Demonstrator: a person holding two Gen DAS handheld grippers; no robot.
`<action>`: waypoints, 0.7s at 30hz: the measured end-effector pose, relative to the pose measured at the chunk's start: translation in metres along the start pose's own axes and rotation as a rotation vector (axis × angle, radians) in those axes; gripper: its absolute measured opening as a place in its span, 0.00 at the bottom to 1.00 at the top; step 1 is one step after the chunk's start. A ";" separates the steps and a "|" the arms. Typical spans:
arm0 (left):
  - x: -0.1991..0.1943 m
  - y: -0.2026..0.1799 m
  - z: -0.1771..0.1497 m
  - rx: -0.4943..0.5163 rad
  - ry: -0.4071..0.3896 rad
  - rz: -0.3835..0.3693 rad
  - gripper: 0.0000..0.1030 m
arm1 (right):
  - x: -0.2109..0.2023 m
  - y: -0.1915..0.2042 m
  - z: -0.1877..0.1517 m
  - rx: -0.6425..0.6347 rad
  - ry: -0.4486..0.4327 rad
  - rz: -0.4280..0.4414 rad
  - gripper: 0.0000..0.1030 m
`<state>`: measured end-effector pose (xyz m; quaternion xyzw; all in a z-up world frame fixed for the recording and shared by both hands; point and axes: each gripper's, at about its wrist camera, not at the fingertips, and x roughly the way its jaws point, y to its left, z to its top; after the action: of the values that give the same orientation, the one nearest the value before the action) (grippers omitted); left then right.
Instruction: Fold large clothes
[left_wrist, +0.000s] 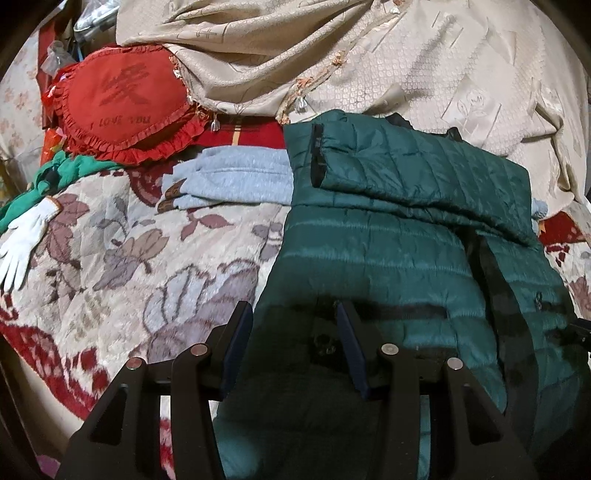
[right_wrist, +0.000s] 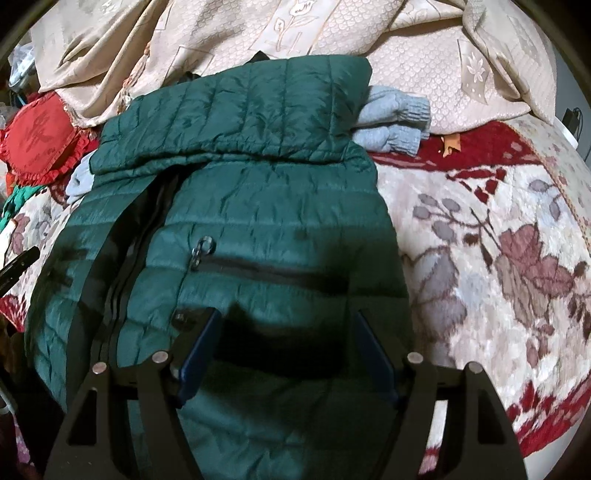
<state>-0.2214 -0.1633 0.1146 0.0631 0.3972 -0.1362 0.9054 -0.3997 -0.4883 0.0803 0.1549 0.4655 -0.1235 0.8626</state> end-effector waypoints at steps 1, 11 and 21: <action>-0.001 0.001 -0.002 0.002 0.002 0.002 0.29 | -0.002 0.000 -0.003 0.001 0.003 0.004 0.75; -0.013 0.009 -0.018 0.016 0.014 0.005 0.29 | -0.014 -0.004 -0.023 -0.004 0.022 -0.006 0.78; -0.019 0.016 -0.035 0.016 0.050 0.003 0.29 | -0.019 -0.011 -0.040 0.007 0.040 -0.008 0.79</action>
<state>-0.2537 -0.1363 0.1054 0.0745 0.4185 -0.1363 0.8948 -0.4448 -0.4816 0.0739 0.1583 0.4830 -0.1254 0.8520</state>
